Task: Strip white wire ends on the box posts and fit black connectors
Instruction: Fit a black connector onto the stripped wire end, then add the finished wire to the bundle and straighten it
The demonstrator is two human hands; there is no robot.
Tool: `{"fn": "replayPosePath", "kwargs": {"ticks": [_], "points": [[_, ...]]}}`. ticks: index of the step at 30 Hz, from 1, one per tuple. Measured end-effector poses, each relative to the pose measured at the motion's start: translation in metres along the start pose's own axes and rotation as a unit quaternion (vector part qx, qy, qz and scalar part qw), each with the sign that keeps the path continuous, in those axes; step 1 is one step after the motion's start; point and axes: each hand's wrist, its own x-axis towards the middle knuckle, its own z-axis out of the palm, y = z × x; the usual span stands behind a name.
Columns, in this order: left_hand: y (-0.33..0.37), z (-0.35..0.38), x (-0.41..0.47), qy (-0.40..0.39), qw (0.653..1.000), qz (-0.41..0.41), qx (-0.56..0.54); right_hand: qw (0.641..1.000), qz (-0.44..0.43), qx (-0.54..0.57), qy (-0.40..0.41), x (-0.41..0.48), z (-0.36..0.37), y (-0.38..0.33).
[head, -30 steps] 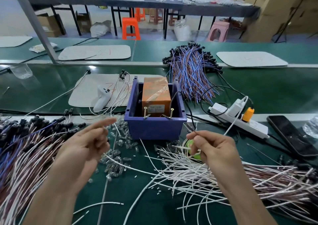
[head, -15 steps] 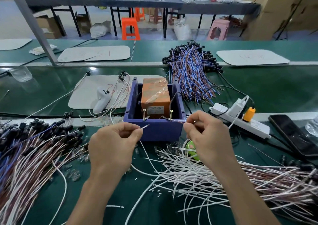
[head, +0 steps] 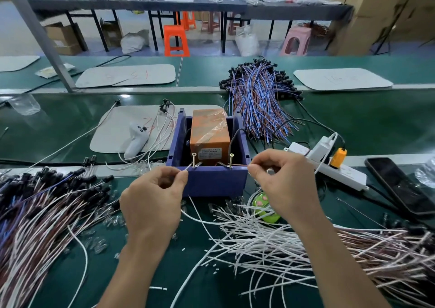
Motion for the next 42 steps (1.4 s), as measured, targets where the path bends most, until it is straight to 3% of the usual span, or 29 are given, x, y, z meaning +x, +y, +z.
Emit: {"fn": "replayPosePath", "kwargs": {"ticks": [10,20,26,31,36,38,42], "points": [[-0.002,0.001,0.000,-0.005,1.000,-0.002,-0.011,0.997,0.021,-0.020,0.070,-0.009,0.014,0.008],[-0.001,-0.002,-0.005,-0.015,0.999,-0.002,-0.040,0.999,0.011,-0.017,0.030,-0.020,0.009,0.001],[0.010,-0.002,-0.019,-0.098,0.990,0.005,-0.100,0.986,-0.048,-0.157,0.020,-0.041,-0.036,0.002],[0.030,0.015,-0.031,-0.329,0.924,-0.039,-0.190,0.957,-0.051,-0.283,0.036,-0.052,-0.106,0.017],[0.061,0.058,-0.061,-0.504,0.800,-0.199,-0.258,0.935,-0.012,-0.349,0.062,-0.071,-0.158,0.052],[0.070,0.075,-0.072,-0.519,0.786,-0.224,-0.252,0.940,0.000,-0.333,0.069,-0.081,-0.166,0.072],[0.074,0.093,-0.085,-0.486,0.813,-0.233,-0.222,0.963,0.045,-0.254,0.078,-0.108,-0.154,0.114]]}}
